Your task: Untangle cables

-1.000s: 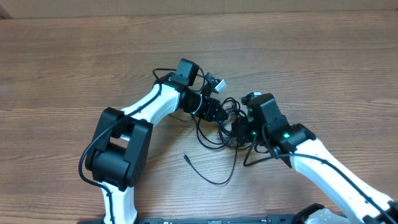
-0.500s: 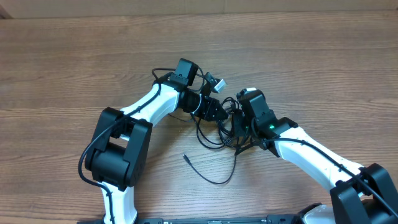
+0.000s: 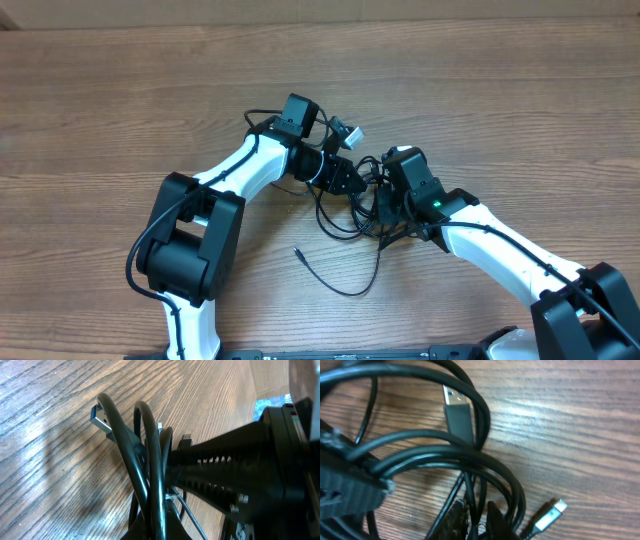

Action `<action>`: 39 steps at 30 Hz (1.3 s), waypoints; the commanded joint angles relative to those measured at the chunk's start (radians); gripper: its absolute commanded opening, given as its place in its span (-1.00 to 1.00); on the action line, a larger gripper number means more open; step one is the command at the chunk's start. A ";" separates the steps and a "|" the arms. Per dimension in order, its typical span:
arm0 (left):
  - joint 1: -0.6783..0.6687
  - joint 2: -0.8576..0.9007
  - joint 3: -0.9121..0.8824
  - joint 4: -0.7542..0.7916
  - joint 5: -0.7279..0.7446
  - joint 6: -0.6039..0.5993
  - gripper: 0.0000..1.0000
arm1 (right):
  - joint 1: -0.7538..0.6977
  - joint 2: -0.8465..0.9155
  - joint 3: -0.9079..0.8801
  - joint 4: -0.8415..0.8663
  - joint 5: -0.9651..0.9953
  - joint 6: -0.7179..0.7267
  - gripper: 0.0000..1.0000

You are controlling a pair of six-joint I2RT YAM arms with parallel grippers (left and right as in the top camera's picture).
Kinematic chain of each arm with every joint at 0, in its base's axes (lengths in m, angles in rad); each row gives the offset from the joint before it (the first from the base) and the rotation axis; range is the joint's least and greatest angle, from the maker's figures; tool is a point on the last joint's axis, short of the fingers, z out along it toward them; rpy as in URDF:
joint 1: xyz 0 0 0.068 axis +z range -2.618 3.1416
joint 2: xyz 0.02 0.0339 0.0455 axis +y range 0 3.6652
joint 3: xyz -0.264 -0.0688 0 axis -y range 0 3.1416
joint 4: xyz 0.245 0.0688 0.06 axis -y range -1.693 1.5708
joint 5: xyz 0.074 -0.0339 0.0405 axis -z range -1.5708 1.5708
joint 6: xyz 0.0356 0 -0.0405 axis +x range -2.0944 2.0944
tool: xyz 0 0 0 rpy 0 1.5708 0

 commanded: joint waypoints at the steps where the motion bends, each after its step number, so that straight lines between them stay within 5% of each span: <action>1: 0.006 0.007 -0.008 0.001 0.034 0.023 -0.92 | 0.004 0.001 0.020 0.001 -0.006 0.002 -0.93; 16: 0.051 0.007 -0.008 0.006 -0.022 -0.012 -0.92 | 0.004 -0.230 0.035 -0.157 -0.125 0.002 -0.93; 28: 0.049 0.007 -0.009 0.000 0.044 0.000 -0.91 | 0.004 -0.198 0.034 -0.159 -0.124 0.025 -0.85; 39: 0.049 0.007 -0.010 0.000 0.187 0.098 -0.92 | 0.004 -0.198 0.034 -0.164 -0.103 0.058 -0.50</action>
